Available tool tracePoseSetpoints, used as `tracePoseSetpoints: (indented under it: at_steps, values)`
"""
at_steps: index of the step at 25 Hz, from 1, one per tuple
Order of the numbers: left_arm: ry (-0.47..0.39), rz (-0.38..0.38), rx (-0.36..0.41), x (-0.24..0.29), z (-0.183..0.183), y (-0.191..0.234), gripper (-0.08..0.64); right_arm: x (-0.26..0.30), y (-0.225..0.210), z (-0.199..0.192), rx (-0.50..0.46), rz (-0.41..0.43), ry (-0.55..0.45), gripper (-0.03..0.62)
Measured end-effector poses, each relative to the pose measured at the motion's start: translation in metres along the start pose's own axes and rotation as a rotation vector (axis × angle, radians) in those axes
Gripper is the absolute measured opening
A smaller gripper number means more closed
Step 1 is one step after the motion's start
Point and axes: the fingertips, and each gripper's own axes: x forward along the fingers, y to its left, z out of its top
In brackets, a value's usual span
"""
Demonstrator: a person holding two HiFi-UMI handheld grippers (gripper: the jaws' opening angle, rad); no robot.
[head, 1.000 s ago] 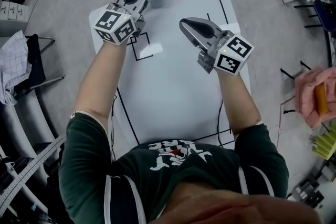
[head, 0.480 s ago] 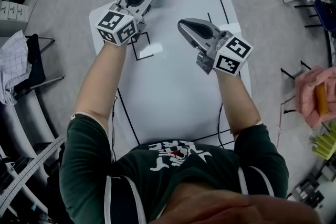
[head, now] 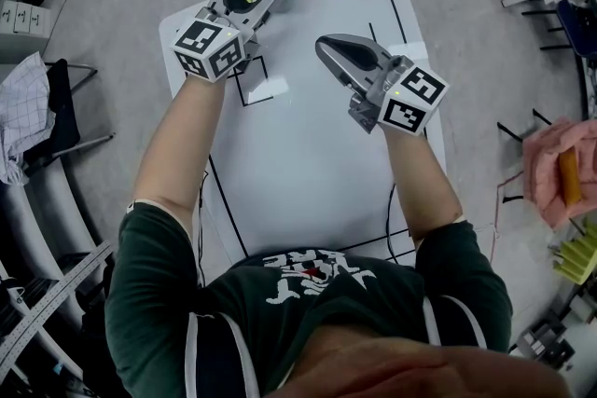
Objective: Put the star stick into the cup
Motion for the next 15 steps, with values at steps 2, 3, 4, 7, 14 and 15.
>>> tracePoseSetpoints:
  at_steps: [2,3,4,7,14,15]
  values:
    - [0.002,-0.002,0.005,-0.001,0.001,-0.001,0.164,0.000,0.001,0.001,0.000,0.001,0.000,0.035]
    - [0.002,-0.003,0.007,-0.001,0.002,-0.002,0.170,0.001,0.002,0.001,0.000,0.002,-0.001,0.035]
    - [0.003,-0.003,0.007,-0.002,0.002,-0.003,0.175,0.001,0.003,0.001,-0.001,0.003,-0.001,0.035]
    - [0.008,0.002,0.007,-0.006,0.003,-0.002,0.211,0.003,0.008,0.002,-0.002,0.008,0.000,0.035]
    - [0.009,0.045,-0.014,-0.027,0.003,0.001,0.296,0.000,0.017,0.007,-0.005,0.007,-0.001,0.035]
    - [0.012,0.051,-0.018,-0.032,0.001,0.000,0.298,-0.002,0.018,0.008,-0.006,0.004,-0.001,0.035]
